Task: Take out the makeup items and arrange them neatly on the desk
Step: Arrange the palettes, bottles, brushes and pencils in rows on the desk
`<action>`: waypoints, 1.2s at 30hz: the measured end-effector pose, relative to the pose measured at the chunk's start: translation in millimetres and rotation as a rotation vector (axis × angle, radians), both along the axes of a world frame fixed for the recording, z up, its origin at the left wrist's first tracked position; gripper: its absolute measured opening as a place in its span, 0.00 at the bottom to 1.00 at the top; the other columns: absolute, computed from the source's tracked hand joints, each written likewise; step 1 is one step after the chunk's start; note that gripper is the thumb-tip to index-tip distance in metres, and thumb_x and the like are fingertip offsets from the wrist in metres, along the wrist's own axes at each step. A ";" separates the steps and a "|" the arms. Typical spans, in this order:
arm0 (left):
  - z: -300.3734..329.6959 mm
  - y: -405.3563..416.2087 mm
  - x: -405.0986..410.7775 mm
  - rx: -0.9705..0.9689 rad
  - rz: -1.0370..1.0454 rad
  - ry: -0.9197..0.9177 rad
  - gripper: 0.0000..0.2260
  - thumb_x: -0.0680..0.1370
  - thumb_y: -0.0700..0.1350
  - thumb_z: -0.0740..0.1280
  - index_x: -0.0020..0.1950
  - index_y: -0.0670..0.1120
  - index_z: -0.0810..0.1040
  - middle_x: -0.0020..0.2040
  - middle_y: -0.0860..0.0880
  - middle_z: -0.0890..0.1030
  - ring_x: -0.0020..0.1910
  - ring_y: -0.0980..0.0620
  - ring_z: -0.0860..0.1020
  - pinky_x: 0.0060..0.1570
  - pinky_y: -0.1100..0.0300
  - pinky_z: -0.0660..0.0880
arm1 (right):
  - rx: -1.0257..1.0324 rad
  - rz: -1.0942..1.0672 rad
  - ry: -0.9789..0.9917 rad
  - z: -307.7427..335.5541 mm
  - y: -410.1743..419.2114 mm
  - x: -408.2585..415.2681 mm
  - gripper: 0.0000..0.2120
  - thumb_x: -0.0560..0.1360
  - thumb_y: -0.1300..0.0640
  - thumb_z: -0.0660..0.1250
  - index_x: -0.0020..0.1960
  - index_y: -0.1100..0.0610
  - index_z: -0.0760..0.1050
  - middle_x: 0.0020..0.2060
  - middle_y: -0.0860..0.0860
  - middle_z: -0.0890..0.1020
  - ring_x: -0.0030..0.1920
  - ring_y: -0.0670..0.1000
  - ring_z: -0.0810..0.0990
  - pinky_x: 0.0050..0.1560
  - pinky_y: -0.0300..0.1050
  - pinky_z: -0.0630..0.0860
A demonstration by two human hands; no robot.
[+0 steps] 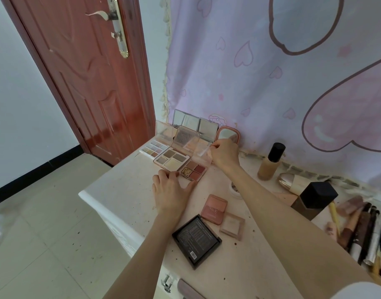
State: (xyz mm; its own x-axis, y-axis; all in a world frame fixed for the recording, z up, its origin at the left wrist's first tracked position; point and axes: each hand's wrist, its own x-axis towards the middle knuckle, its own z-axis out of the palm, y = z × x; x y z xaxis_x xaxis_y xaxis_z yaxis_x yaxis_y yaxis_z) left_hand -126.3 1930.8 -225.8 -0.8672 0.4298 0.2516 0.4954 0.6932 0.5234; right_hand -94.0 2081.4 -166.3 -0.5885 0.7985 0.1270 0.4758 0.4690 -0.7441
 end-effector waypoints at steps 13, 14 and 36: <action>0.4 -6.9 -2.6 0.016 -0.074 -0.005 0.21 0.76 0.56 0.64 0.64 0.44 0.74 0.58 0.44 0.71 0.58 0.46 0.67 0.59 0.55 0.62 | -0.010 -0.015 0.022 -2.0 -12.6 26.0 0.15 0.74 0.63 0.61 0.59 0.62 0.76 0.55 0.58 0.79 0.57 0.56 0.75 0.56 0.46 0.70; 1.9 -8.8 -3.3 0.034 -0.090 -0.027 0.20 0.76 0.54 0.64 0.64 0.44 0.74 0.59 0.44 0.71 0.58 0.46 0.67 0.59 0.56 0.62 | -0.019 0.006 0.027 -1.6 -15.3 30.5 0.15 0.75 0.61 0.62 0.60 0.61 0.75 0.55 0.57 0.79 0.57 0.55 0.75 0.57 0.46 0.70; 20.6 -73.0 59.0 -0.365 -0.623 -0.084 0.41 0.69 0.62 0.67 0.75 0.53 0.49 0.66 0.49 0.61 0.63 0.50 0.58 0.62 0.58 0.56 | 0.433 0.426 -0.343 -63.5 -76.2 144.8 0.22 0.82 0.51 0.48 0.75 0.50 0.54 0.76 0.47 0.52 0.76 0.47 0.48 0.72 0.40 0.40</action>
State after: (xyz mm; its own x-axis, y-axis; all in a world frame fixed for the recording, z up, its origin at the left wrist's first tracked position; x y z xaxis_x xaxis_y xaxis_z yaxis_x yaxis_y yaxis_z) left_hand -67.3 1857.8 -205.2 -0.4440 0.8941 -0.0590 0.8234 0.4331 0.3666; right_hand 50.7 2005.2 -229.8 -0.9028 0.4090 0.1325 0.3597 0.8873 -0.2885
